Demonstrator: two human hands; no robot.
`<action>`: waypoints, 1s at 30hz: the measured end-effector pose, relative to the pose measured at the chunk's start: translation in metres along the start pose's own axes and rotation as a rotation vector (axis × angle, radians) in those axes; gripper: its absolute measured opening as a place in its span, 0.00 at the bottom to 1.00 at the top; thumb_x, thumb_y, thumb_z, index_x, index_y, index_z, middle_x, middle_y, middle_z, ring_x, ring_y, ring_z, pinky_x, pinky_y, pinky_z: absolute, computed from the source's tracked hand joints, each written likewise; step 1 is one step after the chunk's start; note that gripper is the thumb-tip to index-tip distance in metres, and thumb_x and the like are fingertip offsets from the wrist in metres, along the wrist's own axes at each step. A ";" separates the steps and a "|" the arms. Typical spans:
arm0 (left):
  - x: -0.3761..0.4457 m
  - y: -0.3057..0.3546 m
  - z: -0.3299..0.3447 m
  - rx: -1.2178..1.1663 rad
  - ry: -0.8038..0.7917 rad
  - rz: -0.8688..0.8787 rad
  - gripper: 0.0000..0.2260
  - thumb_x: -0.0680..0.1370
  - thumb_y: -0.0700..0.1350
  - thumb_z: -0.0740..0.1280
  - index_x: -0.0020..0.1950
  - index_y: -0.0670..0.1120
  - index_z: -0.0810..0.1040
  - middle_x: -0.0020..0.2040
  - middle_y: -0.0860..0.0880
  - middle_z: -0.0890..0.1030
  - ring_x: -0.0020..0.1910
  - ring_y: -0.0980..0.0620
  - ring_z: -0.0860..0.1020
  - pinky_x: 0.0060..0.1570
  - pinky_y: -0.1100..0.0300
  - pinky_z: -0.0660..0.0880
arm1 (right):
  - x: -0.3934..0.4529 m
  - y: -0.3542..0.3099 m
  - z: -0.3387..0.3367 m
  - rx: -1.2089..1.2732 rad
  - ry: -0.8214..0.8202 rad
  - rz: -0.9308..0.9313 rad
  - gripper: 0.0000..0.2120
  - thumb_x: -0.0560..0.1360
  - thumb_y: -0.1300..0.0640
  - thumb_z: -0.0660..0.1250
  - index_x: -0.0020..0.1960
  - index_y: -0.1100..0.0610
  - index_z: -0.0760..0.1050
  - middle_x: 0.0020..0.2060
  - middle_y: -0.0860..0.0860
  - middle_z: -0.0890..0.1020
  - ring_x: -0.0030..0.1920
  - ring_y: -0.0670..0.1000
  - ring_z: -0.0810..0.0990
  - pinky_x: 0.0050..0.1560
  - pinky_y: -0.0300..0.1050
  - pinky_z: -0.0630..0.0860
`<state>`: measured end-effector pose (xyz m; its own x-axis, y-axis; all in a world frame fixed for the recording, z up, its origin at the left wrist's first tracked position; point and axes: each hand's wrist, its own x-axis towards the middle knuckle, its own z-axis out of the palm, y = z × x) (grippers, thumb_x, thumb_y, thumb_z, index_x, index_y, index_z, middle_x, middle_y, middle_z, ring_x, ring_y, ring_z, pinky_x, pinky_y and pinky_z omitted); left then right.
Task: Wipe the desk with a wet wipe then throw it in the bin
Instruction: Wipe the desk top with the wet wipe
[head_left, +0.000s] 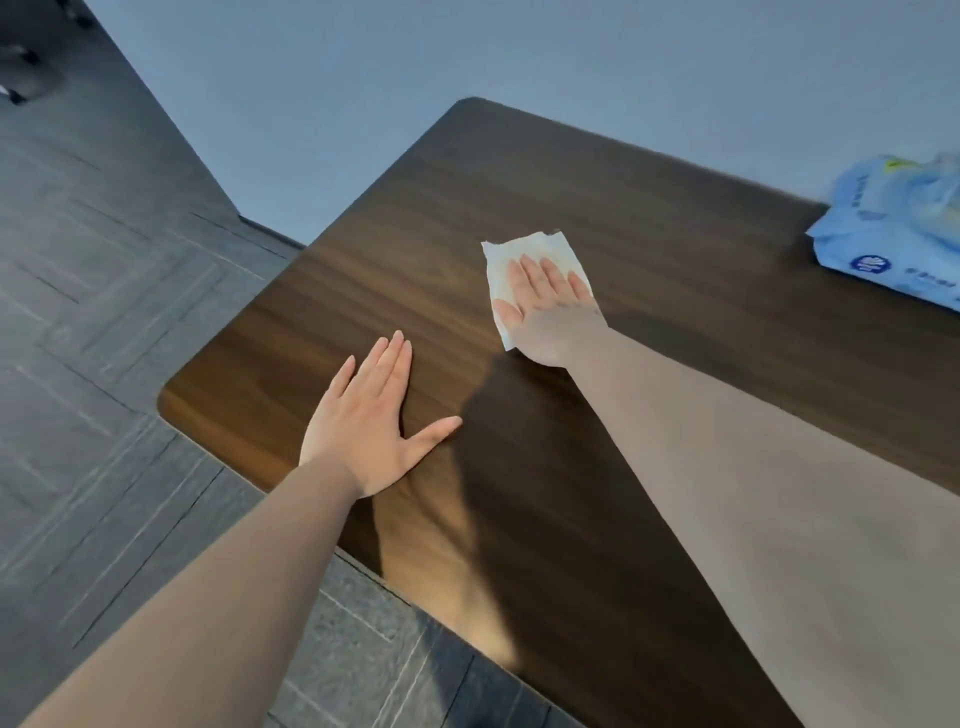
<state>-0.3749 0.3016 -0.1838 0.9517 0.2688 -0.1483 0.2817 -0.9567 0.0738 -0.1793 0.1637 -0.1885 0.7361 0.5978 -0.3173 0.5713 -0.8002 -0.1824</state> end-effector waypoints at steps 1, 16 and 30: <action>0.000 0.000 0.000 -0.014 0.006 -0.009 0.44 0.69 0.76 0.37 0.77 0.49 0.41 0.78 0.53 0.43 0.76 0.56 0.41 0.74 0.53 0.41 | 0.011 -0.012 -0.001 -0.004 0.003 -0.020 0.27 0.81 0.44 0.39 0.77 0.50 0.38 0.77 0.46 0.40 0.76 0.50 0.38 0.75 0.51 0.37; -0.002 -0.008 0.000 -0.260 0.221 0.004 0.41 0.71 0.72 0.48 0.71 0.43 0.67 0.68 0.47 0.71 0.69 0.49 0.67 0.72 0.52 0.61 | 0.081 -0.140 -0.005 -0.025 -0.030 -0.256 0.27 0.81 0.45 0.40 0.77 0.52 0.38 0.77 0.49 0.41 0.77 0.51 0.39 0.74 0.52 0.37; -0.022 0.000 0.000 -0.219 0.109 -0.159 0.45 0.69 0.74 0.54 0.76 0.46 0.53 0.77 0.48 0.58 0.75 0.49 0.55 0.74 0.52 0.52 | -0.020 -0.100 0.021 0.004 -0.012 -0.197 0.28 0.81 0.42 0.41 0.77 0.52 0.39 0.78 0.48 0.42 0.77 0.50 0.40 0.75 0.51 0.38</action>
<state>-0.3957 0.2953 -0.1806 0.8978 0.4348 -0.0692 0.4364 -0.8580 0.2709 -0.2593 0.2304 -0.1838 0.6063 0.7421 -0.2859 0.7020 -0.6683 -0.2460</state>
